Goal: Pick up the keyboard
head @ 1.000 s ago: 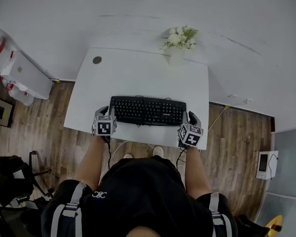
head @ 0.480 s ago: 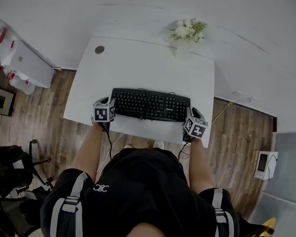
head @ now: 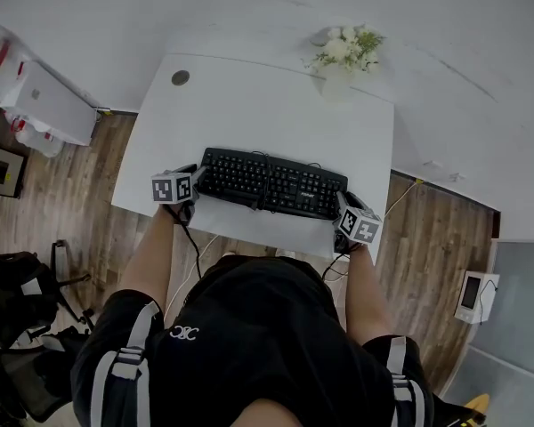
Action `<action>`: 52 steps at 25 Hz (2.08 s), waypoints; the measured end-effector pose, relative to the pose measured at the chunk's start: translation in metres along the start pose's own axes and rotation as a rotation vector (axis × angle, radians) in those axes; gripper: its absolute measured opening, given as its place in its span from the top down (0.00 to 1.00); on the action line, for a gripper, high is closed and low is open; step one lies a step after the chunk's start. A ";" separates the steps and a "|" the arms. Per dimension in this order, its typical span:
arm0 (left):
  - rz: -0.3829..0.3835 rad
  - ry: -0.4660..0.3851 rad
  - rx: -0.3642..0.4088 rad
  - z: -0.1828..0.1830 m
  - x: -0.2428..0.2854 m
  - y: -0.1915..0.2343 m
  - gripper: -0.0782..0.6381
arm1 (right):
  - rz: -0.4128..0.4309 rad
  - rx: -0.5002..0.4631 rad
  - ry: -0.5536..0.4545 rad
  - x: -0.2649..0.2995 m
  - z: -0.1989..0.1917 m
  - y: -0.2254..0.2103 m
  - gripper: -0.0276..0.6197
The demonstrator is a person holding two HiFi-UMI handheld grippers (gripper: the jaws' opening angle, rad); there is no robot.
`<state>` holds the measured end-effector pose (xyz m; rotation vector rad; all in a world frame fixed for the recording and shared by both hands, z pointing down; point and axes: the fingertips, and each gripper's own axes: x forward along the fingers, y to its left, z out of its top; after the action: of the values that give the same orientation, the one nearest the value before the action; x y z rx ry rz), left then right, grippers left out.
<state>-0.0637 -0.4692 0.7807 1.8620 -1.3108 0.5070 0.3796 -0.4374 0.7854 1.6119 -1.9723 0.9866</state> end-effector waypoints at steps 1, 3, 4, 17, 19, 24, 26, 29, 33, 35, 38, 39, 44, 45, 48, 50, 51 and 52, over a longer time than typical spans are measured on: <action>-0.040 0.007 -0.032 0.000 0.002 0.000 0.70 | 0.016 0.021 0.003 0.000 0.001 0.001 0.73; -0.114 0.034 -0.096 -0.002 0.006 0.002 0.69 | 0.047 0.064 0.011 0.000 0.002 0.003 0.73; -0.143 0.051 -0.118 -0.004 0.008 0.002 0.69 | 0.060 0.077 0.019 0.000 0.002 0.004 0.73; -0.282 0.255 -0.169 -0.010 0.017 -0.003 0.76 | 0.208 0.284 0.190 0.003 -0.004 0.008 0.76; -0.275 0.264 -0.173 -0.011 0.016 -0.004 0.76 | 0.201 0.282 0.183 0.001 -0.005 0.008 0.76; -0.280 0.265 -0.138 -0.017 0.008 -0.009 0.76 | 0.192 0.279 0.128 -0.012 -0.003 0.009 0.76; -0.298 0.234 -0.146 -0.015 0.003 -0.013 0.76 | 0.194 0.270 0.102 -0.020 0.001 0.010 0.76; -0.315 0.189 -0.137 -0.006 -0.005 -0.021 0.76 | 0.196 0.240 0.044 -0.032 0.016 0.011 0.76; -0.343 0.102 -0.098 0.019 -0.020 -0.038 0.76 | 0.206 0.186 -0.063 -0.056 0.050 0.014 0.76; -0.359 0.045 -0.072 0.038 -0.031 -0.048 0.76 | 0.215 0.155 -0.126 -0.070 0.071 0.018 0.77; -0.387 -0.051 -0.025 0.072 -0.051 -0.065 0.76 | 0.228 0.114 -0.229 -0.091 0.105 0.021 0.77; -0.397 -0.084 -0.009 0.083 -0.058 -0.071 0.77 | 0.230 0.099 -0.263 -0.100 0.117 0.024 0.77; -0.419 -0.241 0.064 0.136 -0.095 -0.097 0.77 | 0.254 0.034 -0.430 -0.147 0.179 0.039 0.77; -0.427 -0.274 0.078 0.147 -0.104 -0.103 0.77 | 0.258 0.019 -0.466 -0.158 0.191 0.042 0.77; -0.454 -0.376 0.129 0.179 -0.135 -0.122 0.77 | 0.271 -0.032 -0.575 -0.192 0.225 0.055 0.77; -0.474 -0.445 0.164 0.201 -0.158 -0.136 0.77 | 0.280 -0.065 -0.650 -0.217 0.249 0.063 0.77; -0.480 -0.480 0.186 0.212 -0.169 -0.142 0.77 | 0.284 -0.081 -0.688 -0.229 0.261 0.067 0.77; -0.484 -0.514 0.209 0.223 -0.180 -0.149 0.77 | 0.287 -0.097 -0.724 -0.241 0.272 0.071 0.77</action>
<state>-0.0222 -0.5130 0.4633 2.4947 -1.0756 -0.1066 0.4040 -0.4697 0.4176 1.8258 -2.7309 0.3921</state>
